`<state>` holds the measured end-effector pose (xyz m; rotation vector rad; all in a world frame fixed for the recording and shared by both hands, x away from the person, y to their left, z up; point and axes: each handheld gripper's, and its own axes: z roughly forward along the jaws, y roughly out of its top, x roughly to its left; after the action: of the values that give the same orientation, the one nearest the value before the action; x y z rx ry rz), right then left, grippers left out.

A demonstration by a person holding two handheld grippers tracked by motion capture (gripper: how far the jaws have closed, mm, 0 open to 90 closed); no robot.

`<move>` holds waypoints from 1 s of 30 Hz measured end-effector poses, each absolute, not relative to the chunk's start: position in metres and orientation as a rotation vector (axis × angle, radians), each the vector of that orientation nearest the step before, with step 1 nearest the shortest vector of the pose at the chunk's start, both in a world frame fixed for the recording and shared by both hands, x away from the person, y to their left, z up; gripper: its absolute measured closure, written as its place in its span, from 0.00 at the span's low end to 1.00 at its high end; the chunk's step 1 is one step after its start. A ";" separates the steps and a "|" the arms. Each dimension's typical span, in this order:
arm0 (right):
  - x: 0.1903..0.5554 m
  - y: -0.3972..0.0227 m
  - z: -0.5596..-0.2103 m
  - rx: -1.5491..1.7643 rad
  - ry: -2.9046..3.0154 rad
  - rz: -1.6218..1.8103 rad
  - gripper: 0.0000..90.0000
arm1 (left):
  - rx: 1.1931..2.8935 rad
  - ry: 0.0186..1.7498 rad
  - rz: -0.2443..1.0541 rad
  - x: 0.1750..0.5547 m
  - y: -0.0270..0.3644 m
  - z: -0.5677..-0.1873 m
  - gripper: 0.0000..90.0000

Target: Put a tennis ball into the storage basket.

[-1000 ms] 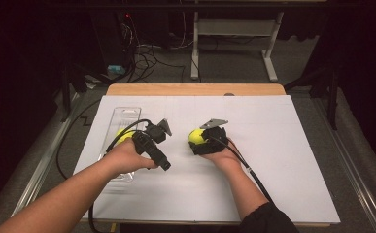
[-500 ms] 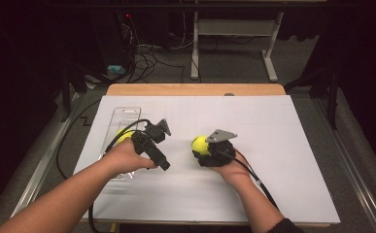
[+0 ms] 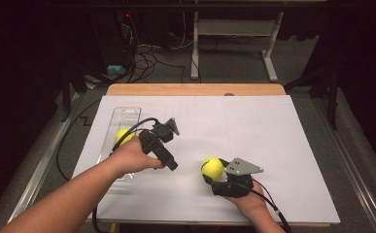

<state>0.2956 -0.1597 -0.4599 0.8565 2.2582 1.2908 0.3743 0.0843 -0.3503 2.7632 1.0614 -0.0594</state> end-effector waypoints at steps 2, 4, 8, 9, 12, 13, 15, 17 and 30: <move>0.293 -0.158 -0.464 0.857 2.265 1.291 0.30 | 2.771 1.021 -0.076 0.373 0.076 -0.345 0.01; 0.292 -0.155 -0.466 0.843 2.278 1.291 0.30 | 2.776 0.998 -0.081 0.370 0.066 -0.342 0.01; 0.292 -0.150 -0.465 0.825 2.279 1.315 0.30 | 2.783 0.957 -0.086 0.367 0.048 -0.339 0.01; 0.291 -0.149 -0.464 0.826 2.277 1.326 0.30 | 2.787 0.946 -0.094 0.366 0.044 -0.339 0.01; 0.289 -0.146 -0.460 0.806 2.273 1.352 0.30 | 2.792 0.920 -0.112 0.364 0.032 -0.340 0.01; 0.288 -0.145 -0.459 0.800 2.267 1.368 0.30 | 2.794 0.911 -0.119 0.364 0.028 -0.341 0.01; 0.286 -0.142 -0.456 0.779 2.261 1.386 0.30 | 2.796 0.893 -0.132 0.362 0.022 -0.344 0.01; 0.283 -0.139 -0.454 0.773 2.262 1.403 0.30 | 2.794 0.884 -0.158 0.361 0.017 -0.347 0.03; 0.278 -0.134 -0.451 0.737 2.241 1.440 0.30 | 2.808 0.834 -0.299 0.358 0.002 -0.368 0.29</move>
<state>0.2778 -0.1343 -0.4511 0.7374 2.2408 1.4401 0.3585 0.0015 -0.3678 2.8084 0.8337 -0.2992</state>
